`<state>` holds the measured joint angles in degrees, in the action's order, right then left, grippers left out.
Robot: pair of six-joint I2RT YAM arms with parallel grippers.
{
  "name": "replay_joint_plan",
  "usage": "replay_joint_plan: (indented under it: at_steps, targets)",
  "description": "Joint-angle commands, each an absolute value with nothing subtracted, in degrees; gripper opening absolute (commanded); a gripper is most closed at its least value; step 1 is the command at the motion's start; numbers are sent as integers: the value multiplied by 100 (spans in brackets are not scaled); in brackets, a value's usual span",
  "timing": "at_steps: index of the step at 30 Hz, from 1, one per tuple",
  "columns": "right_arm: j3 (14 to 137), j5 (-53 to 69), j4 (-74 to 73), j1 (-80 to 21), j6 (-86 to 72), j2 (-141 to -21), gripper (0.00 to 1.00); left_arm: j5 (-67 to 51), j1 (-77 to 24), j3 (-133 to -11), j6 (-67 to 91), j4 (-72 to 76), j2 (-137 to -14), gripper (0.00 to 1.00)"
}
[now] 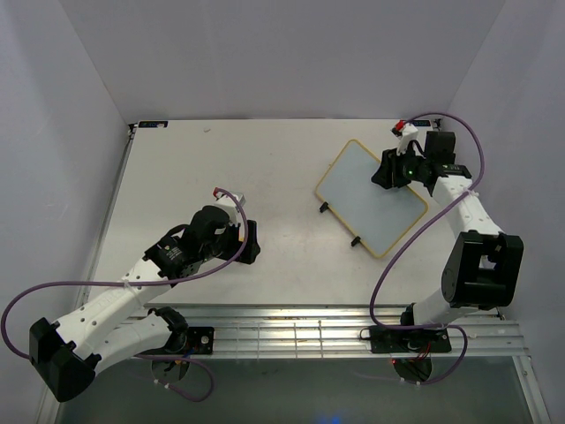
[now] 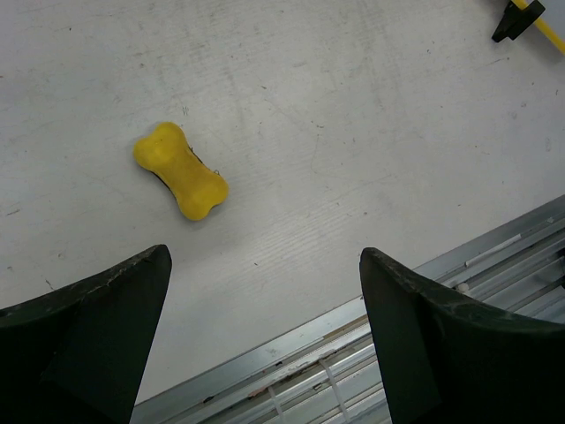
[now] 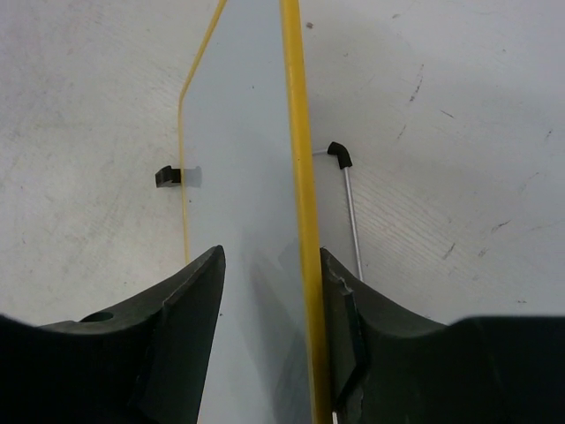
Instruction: Erase the whiteboard
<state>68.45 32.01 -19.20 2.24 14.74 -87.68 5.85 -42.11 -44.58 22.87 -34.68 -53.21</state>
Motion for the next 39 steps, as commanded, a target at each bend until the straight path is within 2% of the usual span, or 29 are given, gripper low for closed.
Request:
replay_joint_plan:
  at_steps: [1,9,11,13,16,19,22,23,33,39]
  targets:
    - [6768,3024,-1855,220,1678,-8780,52,492,-4201,-4421,2215,-3375,-5326,98]
    - [6811,2549,-1802,220,1784,-8930,60,527,-4192,-4430,2215,-3366,-5317,98]
    - [6803,2470,-1793,228,1767,-8956,68,527,-4192,-4430,2215,-3366,-5317,98]
    - [6811,2400,-1784,229,1732,-8965,70,527,-4201,-4421,2215,-3375,-5335,98]
    - [6820,2373,-1793,229,1705,-8974,83,536,-4192,-4430,2215,-3375,-5326,98]
    - [6829,2400,-1793,229,1688,-8965,88,545,-4192,-4421,2224,-3375,-5317,98]
    - [6847,2251,-1784,229,1626,-8939,98,571,-4201,-4430,2224,-3375,-5317,98]
    - [6847,2198,-1793,229,1591,-8921,90,589,-4192,-4430,2215,-3375,-5317,98]
    - [6970,950,-1775,229,643,-8412,90,1414,-4192,-4517,2452,-3586,-5212,98]
    - [7506,361,-2609,220,-298,-8201,90,2363,-3938,-4605,2715,-3788,-5054,98]
